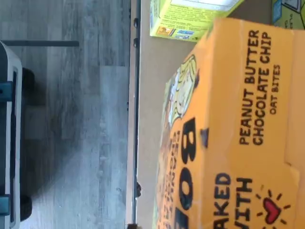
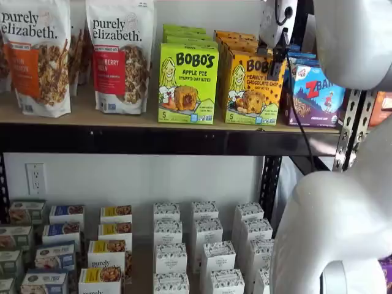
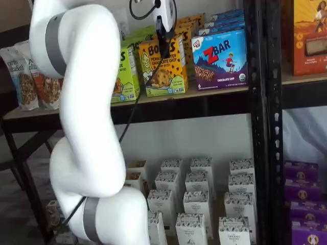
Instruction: Pick up the orange box on the top shelf, the fifth box from the left
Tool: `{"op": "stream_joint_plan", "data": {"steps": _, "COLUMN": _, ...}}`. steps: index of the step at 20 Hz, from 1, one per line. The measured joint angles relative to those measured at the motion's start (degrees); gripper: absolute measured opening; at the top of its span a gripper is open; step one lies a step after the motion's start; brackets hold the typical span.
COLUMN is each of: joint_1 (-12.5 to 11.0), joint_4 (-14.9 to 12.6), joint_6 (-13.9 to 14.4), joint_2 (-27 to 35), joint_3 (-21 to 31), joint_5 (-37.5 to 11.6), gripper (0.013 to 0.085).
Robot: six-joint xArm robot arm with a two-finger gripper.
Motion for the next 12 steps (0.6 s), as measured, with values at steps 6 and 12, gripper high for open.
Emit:
{"op": "stream_joint_plan", "data": {"steps": 6, "joint_1": 0.1, "joint_4": 0.2, "joint_6": 0.1, "joint_2": -0.3, "joint_3": 0.6, "joint_5": -0.5, "gripper": 0.0610}}
{"op": "stream_joint_plan", "data": {"steps": 12, "joint_1": -0.1, "joint_4": 0.6, "joint_6": 0.0, "joint_2": -0.1, "joint_3": 0.3, "joint_5": -0.2, "gripper": 0.0490}}
